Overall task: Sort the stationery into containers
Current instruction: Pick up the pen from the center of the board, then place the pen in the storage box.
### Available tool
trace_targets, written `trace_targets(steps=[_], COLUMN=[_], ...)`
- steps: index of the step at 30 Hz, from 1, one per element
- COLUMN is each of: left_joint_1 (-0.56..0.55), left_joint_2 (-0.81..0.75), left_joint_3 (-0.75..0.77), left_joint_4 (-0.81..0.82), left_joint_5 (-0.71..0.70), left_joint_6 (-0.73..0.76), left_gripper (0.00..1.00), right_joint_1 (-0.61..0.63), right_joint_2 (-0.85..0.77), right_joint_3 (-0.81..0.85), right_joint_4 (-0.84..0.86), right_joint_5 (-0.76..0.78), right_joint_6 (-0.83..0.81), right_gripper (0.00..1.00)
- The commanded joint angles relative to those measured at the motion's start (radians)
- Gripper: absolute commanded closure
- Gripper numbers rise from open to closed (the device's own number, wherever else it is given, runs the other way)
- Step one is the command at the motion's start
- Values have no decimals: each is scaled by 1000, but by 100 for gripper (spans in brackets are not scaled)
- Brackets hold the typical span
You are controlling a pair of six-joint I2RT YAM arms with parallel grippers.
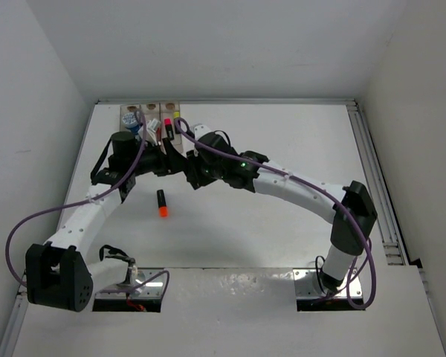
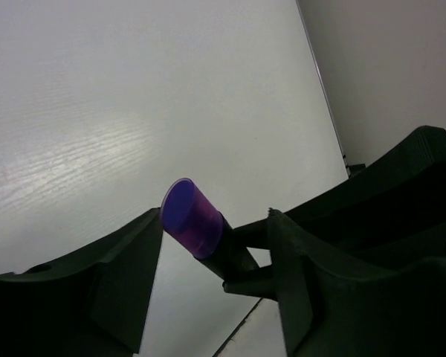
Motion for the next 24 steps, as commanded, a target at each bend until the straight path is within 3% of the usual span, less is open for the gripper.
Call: trace_targets(steps=[1, 3, 7, 9, 10, 11, 13, 16, 20, 24], left_joint_1=[-19, -25, -21, -5, 9, 36, 76, 116, 134, 130], left_joint_2=[22, 31, 51, 71, 84, 126, 194, 350, 577, 741], left_joint_3=[41, 44, 59, 83, 102, 179, 292, 586, 796, 955], left_joint_4=[47, 46, 41, 18, 2, -74, -165, -293, -330, -345], left_joint_5=[-32, -34, -25, -37, -44, -87, -150, -308, -448, -482], left_joint_6=[-19, -16, -6, -7, -6, 29, 138, 249, 289, 303], left_gripper=[39, 45, 79, 94, 98, 100, 100, 100, 100, 100], right_joint_1=[4, 4, 4, 4, 0, -20, -60, -189, -348, -401], right_joint_2=[-14, -14, -12, -9, -11, -26, -54, -123, -195, -268], right_joint_3=[57, 61, 66, 80, 83, 69, 19, -78, -211, -301], right_joint_4=[2, -3, -7, -19, -27, -36, -39, -36, -3, 20], right_joint_5=[9, 9, 32, 61, 61, 78, 16, -139, -257, -300], right_joint_6=[-7, -7, -10, -59, -82, -128, -182, -158, -107, -108], right_gripper=[100, 100, 100, 88, 74, 51, 38, 34, 34, 34])
